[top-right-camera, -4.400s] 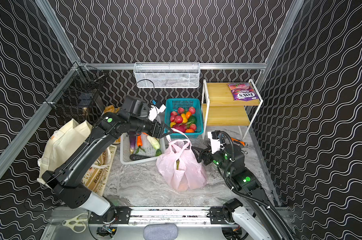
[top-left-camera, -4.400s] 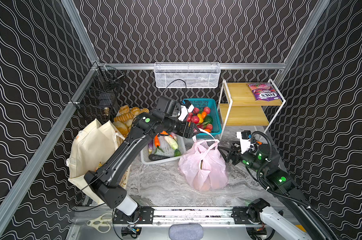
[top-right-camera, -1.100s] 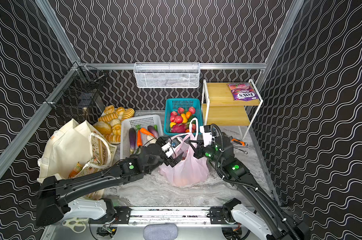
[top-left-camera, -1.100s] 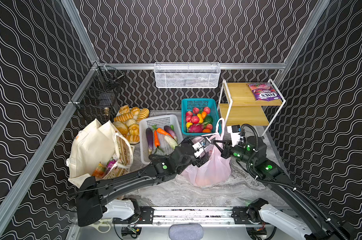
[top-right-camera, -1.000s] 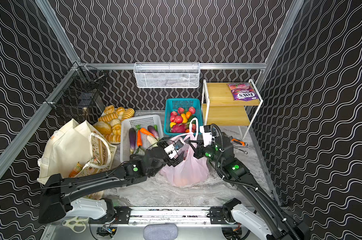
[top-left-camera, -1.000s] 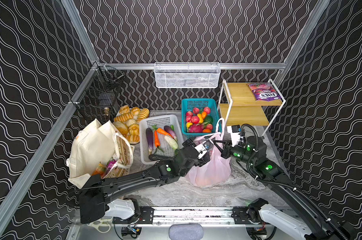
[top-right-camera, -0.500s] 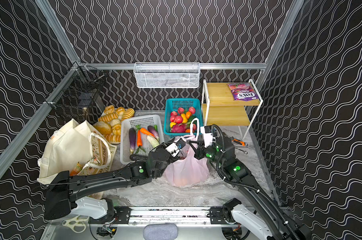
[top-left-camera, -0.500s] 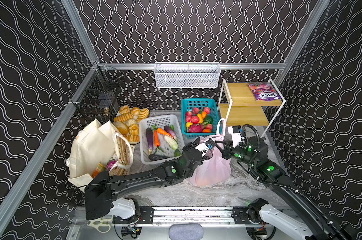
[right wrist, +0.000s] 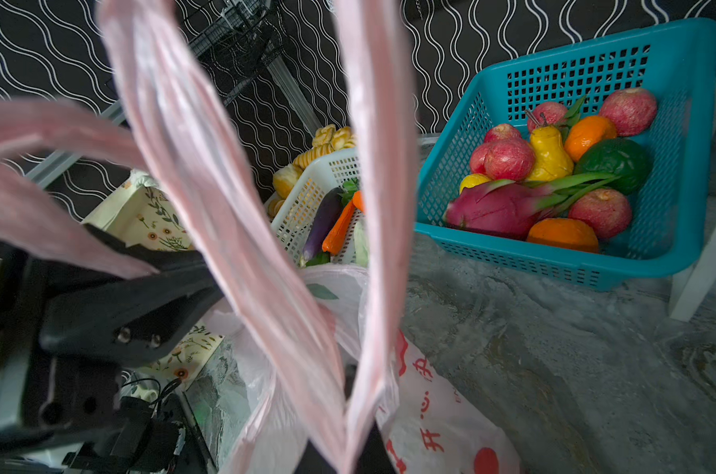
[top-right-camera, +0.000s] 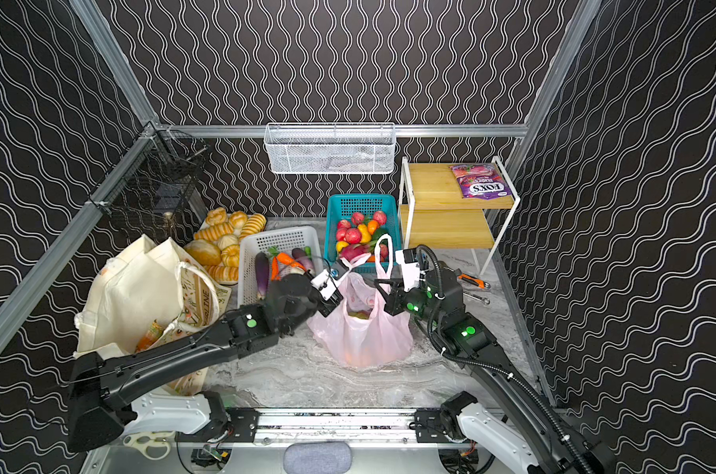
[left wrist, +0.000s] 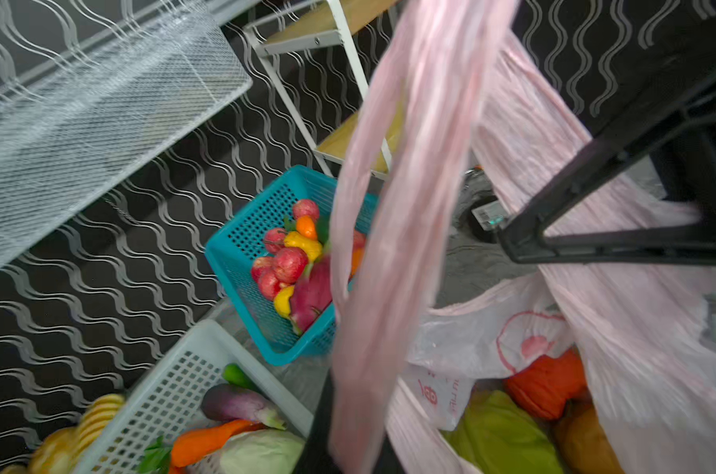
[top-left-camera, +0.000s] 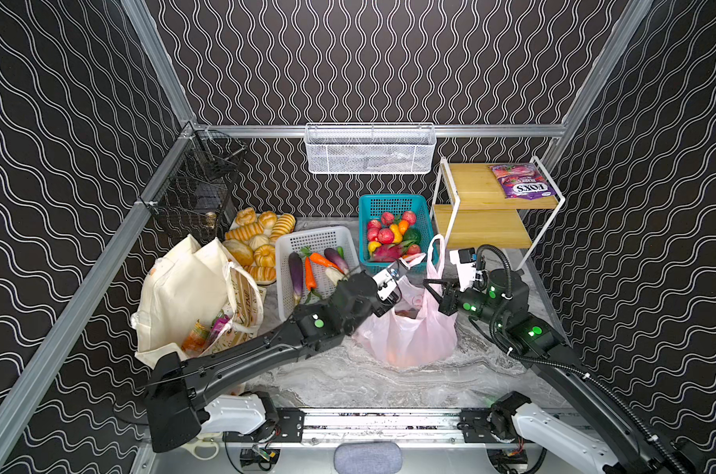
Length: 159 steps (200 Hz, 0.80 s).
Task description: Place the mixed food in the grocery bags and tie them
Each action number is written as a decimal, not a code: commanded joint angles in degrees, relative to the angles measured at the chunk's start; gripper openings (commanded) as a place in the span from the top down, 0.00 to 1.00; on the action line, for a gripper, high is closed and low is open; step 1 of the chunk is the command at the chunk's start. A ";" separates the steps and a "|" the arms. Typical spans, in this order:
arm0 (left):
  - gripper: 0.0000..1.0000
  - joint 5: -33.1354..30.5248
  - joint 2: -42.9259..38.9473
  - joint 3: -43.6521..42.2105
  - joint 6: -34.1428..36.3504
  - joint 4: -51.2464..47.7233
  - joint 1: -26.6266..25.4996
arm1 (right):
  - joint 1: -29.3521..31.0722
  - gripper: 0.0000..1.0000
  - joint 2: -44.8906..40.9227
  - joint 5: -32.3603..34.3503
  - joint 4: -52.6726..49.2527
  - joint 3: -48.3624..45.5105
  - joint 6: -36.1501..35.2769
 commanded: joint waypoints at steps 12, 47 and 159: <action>1.00 33.93 1.96 4.64 -6.87 -11.73 9.46 | 0.12 0.93 0.97 -0.31 -2.84 1.37 -2.43; 1.00 51.51 9.52 11.61 -5.29 -21.97 14.75 | 0.05 0.92 2.83 -2.91 -4.52 2.72 -4.88; 0.61 45.01 10.06 15.45 -7.38 -26.98 15.40 | 0.09 0.93 6.09 -10.80 -0.03 3.22 -0.60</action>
